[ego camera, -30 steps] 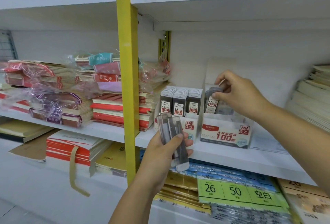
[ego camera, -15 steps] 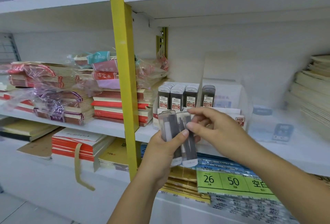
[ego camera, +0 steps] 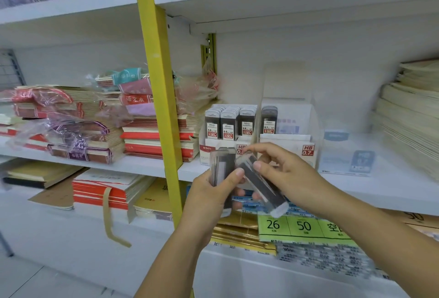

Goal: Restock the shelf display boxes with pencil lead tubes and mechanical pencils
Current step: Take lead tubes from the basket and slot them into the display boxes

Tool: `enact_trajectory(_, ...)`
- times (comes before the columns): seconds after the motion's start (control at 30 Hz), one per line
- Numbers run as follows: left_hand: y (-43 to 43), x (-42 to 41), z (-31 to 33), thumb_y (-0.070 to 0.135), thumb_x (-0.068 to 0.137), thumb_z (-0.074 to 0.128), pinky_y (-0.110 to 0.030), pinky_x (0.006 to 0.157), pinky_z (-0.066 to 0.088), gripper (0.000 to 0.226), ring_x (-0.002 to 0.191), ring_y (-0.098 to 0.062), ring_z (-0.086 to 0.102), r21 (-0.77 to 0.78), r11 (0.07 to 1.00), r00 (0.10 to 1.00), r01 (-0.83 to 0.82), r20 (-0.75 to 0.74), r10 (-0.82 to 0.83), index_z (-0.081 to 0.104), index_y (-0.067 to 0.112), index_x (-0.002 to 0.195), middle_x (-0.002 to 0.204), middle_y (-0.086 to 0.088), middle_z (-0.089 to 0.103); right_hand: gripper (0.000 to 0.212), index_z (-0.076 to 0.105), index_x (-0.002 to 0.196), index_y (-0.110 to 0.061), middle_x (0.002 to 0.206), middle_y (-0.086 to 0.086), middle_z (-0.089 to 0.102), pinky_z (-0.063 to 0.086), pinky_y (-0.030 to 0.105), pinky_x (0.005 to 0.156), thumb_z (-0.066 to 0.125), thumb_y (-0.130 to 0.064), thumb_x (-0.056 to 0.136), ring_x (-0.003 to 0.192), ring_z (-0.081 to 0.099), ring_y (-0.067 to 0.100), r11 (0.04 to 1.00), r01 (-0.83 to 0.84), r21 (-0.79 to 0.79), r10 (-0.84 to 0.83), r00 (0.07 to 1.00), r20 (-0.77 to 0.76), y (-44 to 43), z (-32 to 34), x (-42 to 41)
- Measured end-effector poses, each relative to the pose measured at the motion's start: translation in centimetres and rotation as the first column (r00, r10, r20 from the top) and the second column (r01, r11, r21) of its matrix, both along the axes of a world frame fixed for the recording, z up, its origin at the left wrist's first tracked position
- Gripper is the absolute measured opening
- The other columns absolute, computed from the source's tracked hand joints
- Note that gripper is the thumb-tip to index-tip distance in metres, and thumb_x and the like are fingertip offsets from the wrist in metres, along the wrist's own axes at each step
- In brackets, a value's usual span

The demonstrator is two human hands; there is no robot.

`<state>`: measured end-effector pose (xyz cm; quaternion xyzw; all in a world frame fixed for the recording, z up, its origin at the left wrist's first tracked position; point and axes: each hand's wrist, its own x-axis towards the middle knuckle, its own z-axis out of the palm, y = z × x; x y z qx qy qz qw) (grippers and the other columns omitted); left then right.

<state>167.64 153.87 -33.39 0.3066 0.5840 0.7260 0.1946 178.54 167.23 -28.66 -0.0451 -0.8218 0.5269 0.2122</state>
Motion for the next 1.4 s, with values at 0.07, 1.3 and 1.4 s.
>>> enact_trajectory(0.07,-0.4,-0.3,0.2,0.054,0.063,0.077,-0.021,0.052,0.05,0.044,0.06,-0.01,0.061,-0.004,1.0,1.0,-0.018,0.005,0.018,0.075,0.024,0.096,0.068,0.002,0.069,0.031,0.06,0.112,-0.053,0.104,-0.002,0.063,0.061,0.035,0.062,0.052,-0.027,0.098,0.071,0.073,0.019,0.999,-0.04,0.019,0.038,0.998,0.057,-0.1,-0.5,0.3)
enact_trajectory(1.3,-0.2,-3.0,-0.2,0.048,0.093,0.064,-0.028,0.062,0.044,0.026,0.055,-0.007,0.047,-0.015,1.0,0.999,0.018,0.049,-0.017,0.063,0.022,0.095,0.061,0.007,0.049,0.014,0.052,0.092,-0.025,0.084,-0.003,0.072,0.054,0.017,0.06,0.062,-0.016,0.093,0.069,0.07,0.007,0.9,0.394,0.187,-0.26,0.83,-0.493,3.3,7.2,-1.9)
enact_trajectory(1.4,-0.3,-3.7,-0.1,0.022,0.094,0.057,-0.03,0.066,0.046,0.018,0.06,-0.009,0.051,0.043,0.993,0.987,0.105,0.116,-0.11,0.067,0.027,0.108,0.065,0.005,0.052,0.013,0.051,0.089,-0.031,0.085,-0.014,0.067,0.053,0.018,0.058,0.062,-0.025,0.093,0.072,0.066,0.001,0.753,0.448,0.482,-0.281,0.881,-0.38,3.9,8.9,-3.9)
